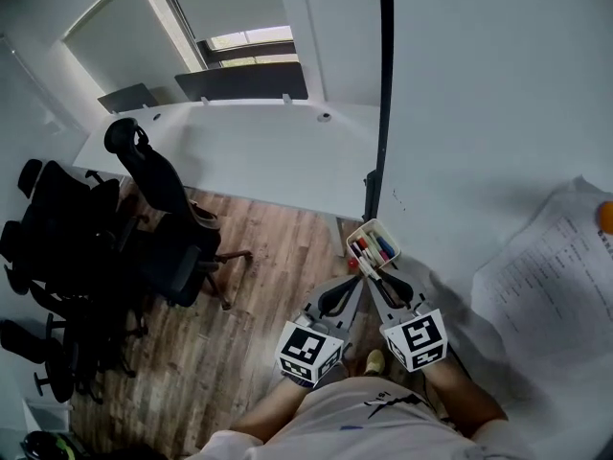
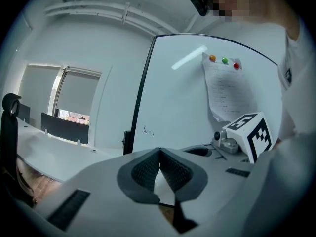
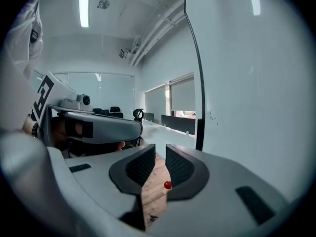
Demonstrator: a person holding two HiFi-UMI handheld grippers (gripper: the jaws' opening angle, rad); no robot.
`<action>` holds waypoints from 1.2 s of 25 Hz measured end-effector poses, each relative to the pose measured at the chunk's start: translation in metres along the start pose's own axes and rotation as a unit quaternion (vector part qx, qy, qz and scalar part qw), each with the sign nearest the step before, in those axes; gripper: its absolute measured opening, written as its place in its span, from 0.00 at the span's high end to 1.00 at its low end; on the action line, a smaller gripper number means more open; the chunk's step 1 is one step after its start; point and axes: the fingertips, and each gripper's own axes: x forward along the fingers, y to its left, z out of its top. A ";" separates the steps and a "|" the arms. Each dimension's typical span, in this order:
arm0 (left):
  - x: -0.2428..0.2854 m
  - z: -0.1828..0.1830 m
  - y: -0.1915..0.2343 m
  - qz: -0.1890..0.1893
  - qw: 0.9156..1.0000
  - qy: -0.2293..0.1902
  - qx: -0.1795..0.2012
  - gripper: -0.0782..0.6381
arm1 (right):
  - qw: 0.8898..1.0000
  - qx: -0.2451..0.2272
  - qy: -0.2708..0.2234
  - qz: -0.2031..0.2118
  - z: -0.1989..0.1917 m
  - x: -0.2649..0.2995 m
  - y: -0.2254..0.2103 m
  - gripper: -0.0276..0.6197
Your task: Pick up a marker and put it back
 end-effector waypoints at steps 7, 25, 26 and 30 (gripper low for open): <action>-0.005 0.016 0.000 0.000 1.000 -0.005 0.004 0.88 | 0.999 0.000 -0.034 0.002 0.036 -0.009 0.006 0.89; -0.001 0.042 0.000 -0.013 0.999 -0.029 0.012 0.88 | 0.999 0.007 -0.048 0.004 0.058 -0.011 0.005 0.94; 0.000 0.041 0.000 -0.013 0.999 -0.028 0.011 0.88 | 0.999 0.008 -0.047 0.003 0.056 -0.011 0.004 0.94; 0.001 0.036 0.001 -0.013 1.000 -0.026 0.007 0.88 | 0.999 0.009 -0.045 0.000 0.052 -0.011 0.003 0.94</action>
